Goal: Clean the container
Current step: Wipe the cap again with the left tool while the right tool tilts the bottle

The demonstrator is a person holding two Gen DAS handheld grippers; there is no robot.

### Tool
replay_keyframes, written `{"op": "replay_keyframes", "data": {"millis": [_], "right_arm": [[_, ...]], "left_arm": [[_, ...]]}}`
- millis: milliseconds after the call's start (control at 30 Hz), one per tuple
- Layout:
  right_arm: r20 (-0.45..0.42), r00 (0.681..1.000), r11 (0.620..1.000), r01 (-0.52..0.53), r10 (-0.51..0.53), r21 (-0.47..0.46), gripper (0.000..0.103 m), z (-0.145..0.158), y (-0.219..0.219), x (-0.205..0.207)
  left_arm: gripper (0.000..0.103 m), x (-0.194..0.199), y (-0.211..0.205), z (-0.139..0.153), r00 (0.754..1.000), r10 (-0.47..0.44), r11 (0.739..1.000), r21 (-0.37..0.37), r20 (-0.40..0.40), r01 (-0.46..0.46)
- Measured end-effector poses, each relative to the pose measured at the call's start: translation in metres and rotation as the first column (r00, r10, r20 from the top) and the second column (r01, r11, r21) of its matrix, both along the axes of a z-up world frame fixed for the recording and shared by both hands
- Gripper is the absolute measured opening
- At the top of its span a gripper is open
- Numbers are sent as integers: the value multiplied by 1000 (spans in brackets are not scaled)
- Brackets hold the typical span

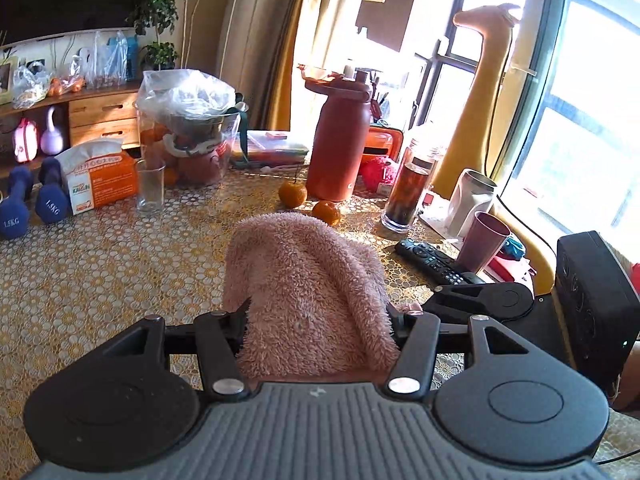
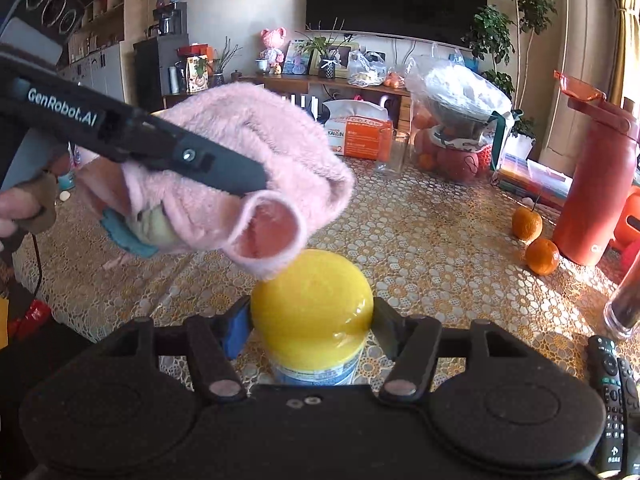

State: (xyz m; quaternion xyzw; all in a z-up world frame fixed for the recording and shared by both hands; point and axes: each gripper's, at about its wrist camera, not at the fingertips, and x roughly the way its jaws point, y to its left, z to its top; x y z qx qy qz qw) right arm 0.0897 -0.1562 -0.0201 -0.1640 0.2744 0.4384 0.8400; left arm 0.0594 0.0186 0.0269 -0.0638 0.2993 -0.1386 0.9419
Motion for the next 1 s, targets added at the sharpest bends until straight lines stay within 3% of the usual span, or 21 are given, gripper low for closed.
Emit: {"op": "replay_keyframes", "data": {"millis": [167, 767, 1000], "right_arm": [[13, 1000, 1000, -13, 13, -22, 62, 0, 7, 1], [-36, 999, 1000, -9, 10, 27, 62, -3, -2, 18], [-29, 999, 999, -15, 16, 34, 62, -4, -3, 17]], "left_arm": [[57, 13, -20, -10, 1000, 1, 996, 87, -20, 0], [57, 52, 12, -32, 991, 80, 997, -10, -104, -81], [56, 60, 12, -49, 985, 91, 996, 20, -149, -89]]}}
